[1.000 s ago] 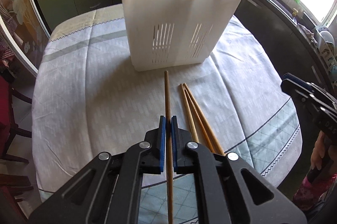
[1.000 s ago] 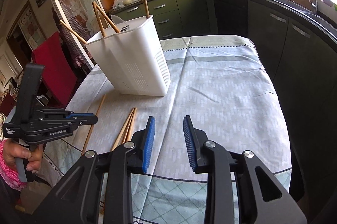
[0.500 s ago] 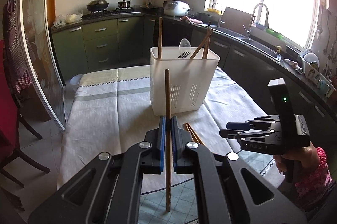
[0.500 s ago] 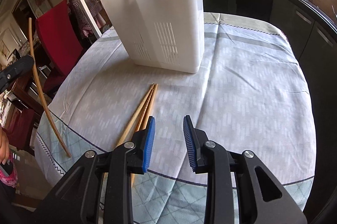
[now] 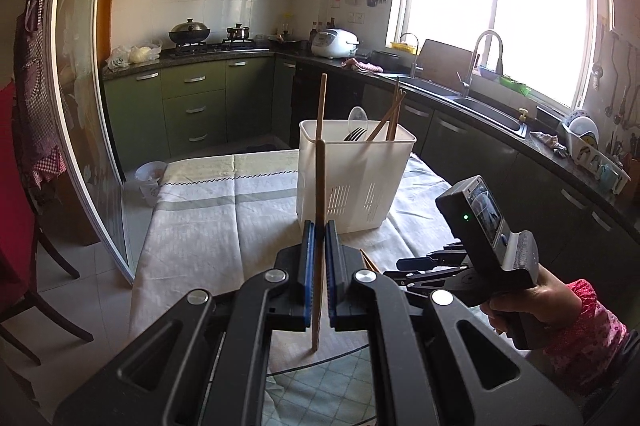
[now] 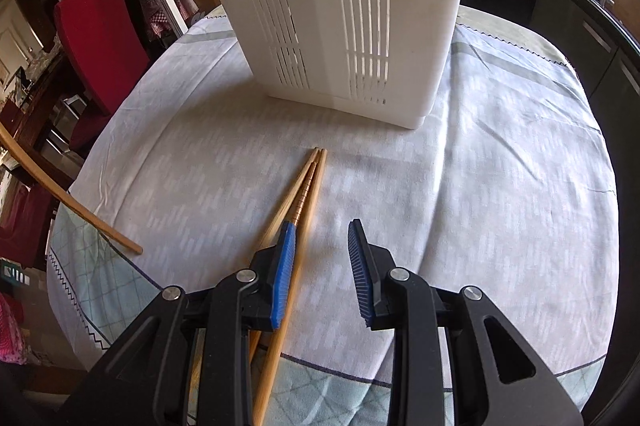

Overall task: Organize utensils
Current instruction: 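Lift the chopstick with the left tool while the right tool grasps another chopstick, then drop the chopstick into the holder with the left tool while the right tool carries its chopstick over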

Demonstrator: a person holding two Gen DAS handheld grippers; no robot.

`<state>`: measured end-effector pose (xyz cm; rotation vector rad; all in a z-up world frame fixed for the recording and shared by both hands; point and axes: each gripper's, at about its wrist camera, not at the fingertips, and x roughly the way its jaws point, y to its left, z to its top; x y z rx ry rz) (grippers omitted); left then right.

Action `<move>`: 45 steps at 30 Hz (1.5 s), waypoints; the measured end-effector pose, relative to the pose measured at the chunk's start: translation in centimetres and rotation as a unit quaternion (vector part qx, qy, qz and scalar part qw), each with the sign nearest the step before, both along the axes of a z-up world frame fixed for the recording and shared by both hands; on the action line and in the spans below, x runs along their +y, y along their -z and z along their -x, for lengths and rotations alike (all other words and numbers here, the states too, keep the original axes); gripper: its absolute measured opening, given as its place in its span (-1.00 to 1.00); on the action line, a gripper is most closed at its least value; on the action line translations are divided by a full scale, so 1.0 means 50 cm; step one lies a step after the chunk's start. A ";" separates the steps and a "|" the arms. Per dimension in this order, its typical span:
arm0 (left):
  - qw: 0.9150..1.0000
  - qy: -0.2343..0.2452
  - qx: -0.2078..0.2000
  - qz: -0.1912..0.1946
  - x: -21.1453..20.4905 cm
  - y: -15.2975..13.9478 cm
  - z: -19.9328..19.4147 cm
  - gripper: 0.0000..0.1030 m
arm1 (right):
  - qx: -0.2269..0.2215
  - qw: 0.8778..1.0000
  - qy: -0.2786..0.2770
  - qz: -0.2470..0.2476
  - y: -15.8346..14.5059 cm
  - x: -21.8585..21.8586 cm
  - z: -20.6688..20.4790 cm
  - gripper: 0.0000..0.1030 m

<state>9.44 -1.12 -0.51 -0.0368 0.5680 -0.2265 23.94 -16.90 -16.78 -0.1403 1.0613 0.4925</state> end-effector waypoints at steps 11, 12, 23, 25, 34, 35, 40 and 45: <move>1.000 0.000 -0.003 0.005 0.013 0.003 0.003 -0.90 | -0.011 0.999 -0.005 0.048 0.012 0.053 -0.016 -0.50; 1.000 0.000 -0.004 0.004 0.013 0.002 0.003 -0.90 | -0.009 0.999 -0.005 0.048 0.012 0.061 -0.021 -0.52; 1.000 0.003 -0.004 -0.001 0.006 0.002 0.000 -0.90 | 0.001 1.000 0.002 0.029 0.004 0.089 -0.074 -0.88; 1.000 0.004 -0.002 0.000 0.005 0.001 -0.001 -0.90 | -0.005 1.000 0.007 0.012 -0.014 0.072 -0.074 -0.88; 1.000 0.009 0.005 0.005 0.005 -0.006 -0.012 -0.90 | -0.091 0.993 0.028 -0.075 -0.183 -0.029 0.011 -0.88; 1.000 0.009 0.005 0.005 0.004 -0.007 -0.012 -0.90 | -0.103 0.991 0.030 -0.083 -0.204 -0.041 0.024 -0.88; 1.000 0.011 0.003 0.010 0.002 -0.018 -0.013 -0.90 | -0.140 0.983 0.032 -0.110 -0.273 -0.098 0.098 -0.88; 1.000 0.013 -0.009 0.006 -0.001 -0.044 -0.012 -0.90 | -0.160 0.978 0.035 -0.132 -0.300 -0.139 0.146 -0.88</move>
